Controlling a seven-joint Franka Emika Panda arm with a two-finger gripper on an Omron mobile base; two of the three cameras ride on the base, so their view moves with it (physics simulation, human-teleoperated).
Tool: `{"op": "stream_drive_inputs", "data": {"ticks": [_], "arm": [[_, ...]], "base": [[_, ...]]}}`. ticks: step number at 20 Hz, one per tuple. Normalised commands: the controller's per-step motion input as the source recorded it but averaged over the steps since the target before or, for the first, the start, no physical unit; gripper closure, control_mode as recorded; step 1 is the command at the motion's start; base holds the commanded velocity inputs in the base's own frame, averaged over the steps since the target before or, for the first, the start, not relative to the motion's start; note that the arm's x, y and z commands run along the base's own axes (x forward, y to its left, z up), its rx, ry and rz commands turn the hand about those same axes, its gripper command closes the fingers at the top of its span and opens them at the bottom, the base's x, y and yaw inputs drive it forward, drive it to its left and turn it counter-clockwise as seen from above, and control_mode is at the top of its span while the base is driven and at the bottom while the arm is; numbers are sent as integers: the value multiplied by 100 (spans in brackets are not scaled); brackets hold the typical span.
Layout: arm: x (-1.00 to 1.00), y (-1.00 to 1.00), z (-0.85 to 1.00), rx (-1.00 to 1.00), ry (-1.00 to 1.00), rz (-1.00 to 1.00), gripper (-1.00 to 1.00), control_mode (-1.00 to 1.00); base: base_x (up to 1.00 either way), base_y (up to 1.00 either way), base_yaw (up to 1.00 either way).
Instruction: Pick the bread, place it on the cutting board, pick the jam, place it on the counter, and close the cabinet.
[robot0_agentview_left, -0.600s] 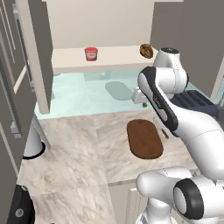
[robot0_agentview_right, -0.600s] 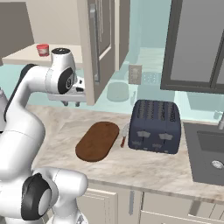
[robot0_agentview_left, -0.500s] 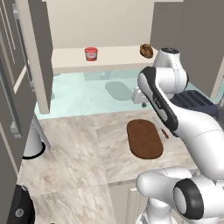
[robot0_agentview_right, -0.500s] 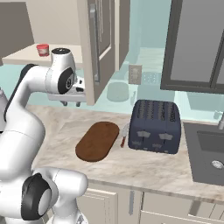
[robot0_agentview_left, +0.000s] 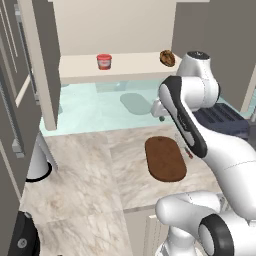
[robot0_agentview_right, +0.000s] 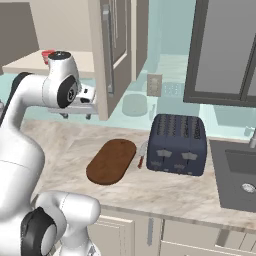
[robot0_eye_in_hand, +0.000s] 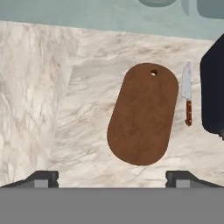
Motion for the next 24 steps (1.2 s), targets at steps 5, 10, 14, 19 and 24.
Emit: {"op": "stream_drive_inputs", "data": {"ticks": [5,10,14,19,24], "arm": [[-29,27,46,0,-13,0,-100,-100],[-18,26,34,0,-20,0,-100,-100],[-7,29,34,0,-23,0,-100,-100],[0,32,29,0,-17,0,-100,-100],[0,33,20,0,-8,0,-100,-100]], "base": [[0,0,0],[0,0,0],[0,0,0],[0,0,0],[0,0,0]]}}
